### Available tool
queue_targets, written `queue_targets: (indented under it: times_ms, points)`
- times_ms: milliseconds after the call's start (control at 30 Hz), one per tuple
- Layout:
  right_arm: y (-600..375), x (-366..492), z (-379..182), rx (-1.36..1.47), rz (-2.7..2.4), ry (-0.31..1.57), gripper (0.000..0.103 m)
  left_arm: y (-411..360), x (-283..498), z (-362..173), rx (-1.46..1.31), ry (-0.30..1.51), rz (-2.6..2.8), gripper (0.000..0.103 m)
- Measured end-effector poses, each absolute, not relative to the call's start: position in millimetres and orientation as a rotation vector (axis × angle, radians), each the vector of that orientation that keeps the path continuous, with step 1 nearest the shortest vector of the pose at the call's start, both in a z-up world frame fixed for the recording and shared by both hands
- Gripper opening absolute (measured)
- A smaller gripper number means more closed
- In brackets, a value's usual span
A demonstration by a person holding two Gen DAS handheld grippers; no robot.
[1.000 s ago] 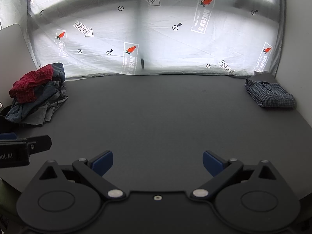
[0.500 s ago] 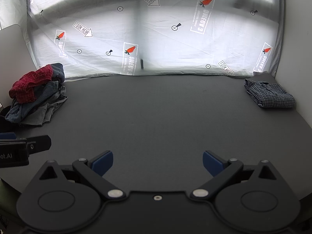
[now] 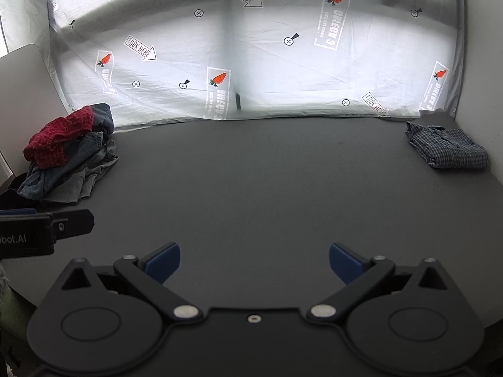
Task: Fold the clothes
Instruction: 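Reach the left gripper to the clothes pile and grasp the red checked shorts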
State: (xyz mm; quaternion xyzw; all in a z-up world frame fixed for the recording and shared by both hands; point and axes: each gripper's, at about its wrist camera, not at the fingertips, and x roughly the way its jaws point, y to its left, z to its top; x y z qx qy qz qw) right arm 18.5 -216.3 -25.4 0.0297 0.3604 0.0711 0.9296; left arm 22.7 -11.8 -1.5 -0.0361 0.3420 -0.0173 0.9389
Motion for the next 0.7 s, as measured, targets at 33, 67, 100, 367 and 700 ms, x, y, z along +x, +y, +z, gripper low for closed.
queue_targets:
  times_ms: [33,67,100,367,700]
  points:
    - [-219.6,20.5,-25.9,0.063,0.15,0.737,0.103,-15.0,24.9,-1.7,-0.08,0.698,-0.035,0.103]
    - [-223.3,22.9,-26.0,0.064,0.153,0.732,0.103,-17.4,26.9,-1.6,-0.085,0.697,-0.033,0.103]
    - [-227.5,26.1,-25.9,0.065,0.159,0.724,0.103,-20.8,29.4,-1.1,-0.094,0.692,-0.027,0.103]
    - [-259.9,81.2,-27.8,0.115,0.332,0.706,0.103,-46.0,61.2,13.7,-0.164,0.641,0.028,0.103]
    - [-217.3,171.8,-43.7,0.133,0.485,0.809,0.103,-0.1,126.2,32.4,-0.321,0.643,0.255,0.103]
